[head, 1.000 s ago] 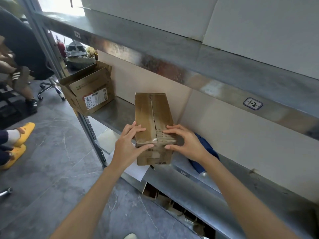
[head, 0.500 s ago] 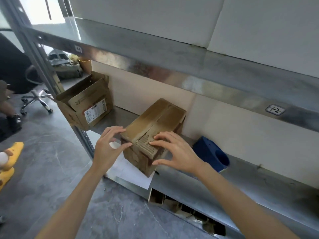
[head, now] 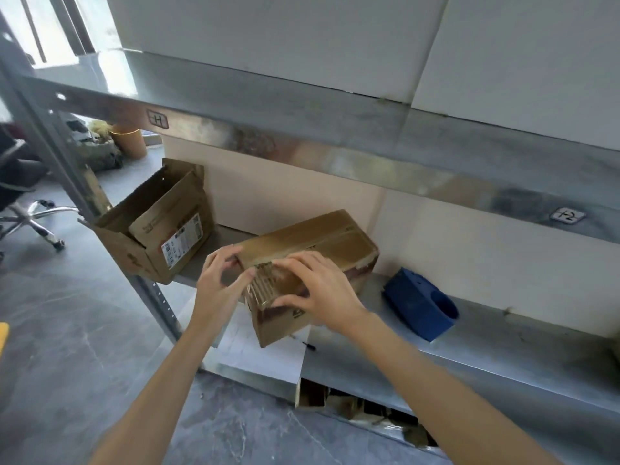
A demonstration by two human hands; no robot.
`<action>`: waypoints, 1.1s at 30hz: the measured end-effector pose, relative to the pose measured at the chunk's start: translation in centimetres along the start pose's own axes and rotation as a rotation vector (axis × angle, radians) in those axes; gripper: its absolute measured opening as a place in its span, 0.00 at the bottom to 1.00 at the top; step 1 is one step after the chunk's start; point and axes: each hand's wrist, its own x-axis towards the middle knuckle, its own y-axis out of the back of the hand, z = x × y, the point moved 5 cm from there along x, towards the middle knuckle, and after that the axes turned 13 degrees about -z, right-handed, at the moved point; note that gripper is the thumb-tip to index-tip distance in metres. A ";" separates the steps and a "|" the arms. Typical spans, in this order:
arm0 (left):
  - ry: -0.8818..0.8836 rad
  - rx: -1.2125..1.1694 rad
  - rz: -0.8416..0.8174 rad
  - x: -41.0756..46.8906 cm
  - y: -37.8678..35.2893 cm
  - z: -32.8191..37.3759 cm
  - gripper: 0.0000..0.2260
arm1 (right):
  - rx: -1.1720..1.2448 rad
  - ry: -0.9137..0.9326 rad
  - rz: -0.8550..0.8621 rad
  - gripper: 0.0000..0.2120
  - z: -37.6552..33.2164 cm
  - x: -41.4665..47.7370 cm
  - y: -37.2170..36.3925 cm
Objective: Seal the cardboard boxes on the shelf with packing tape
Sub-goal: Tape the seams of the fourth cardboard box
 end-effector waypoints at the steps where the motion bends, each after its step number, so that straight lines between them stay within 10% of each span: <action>1: 0.000 0.036 -0.020 0.3 -0.4 -0.1 0.21 | -0.015 -0.075 0.026 0.29 1.2 0.0 0.5; 6: 0.011 0.038 -0.070 1.7 -1.5 -0.8 0.28 | -0.169 -0.451 0.127 0.21 7.9 -1.8 3.1; 11: 0.066 0.046 -0.083 3.8 -1.0 -0.8 0.26 | 0.256 -0.659 -0.066 0.24 11.7 -4.3 1.8; 24: 0.007 0.251 -0.085 7.3 -3.3 1.7 0.27 | 0.194 -0.712 0.211 0.15 10.9 -4.2 2.6; 33: -0.090 0.432 -0.164 8.3 -4.1 1.2 0.25 | 0.250 -0.611 -0.042 0.27 12.2 -2.4 1.4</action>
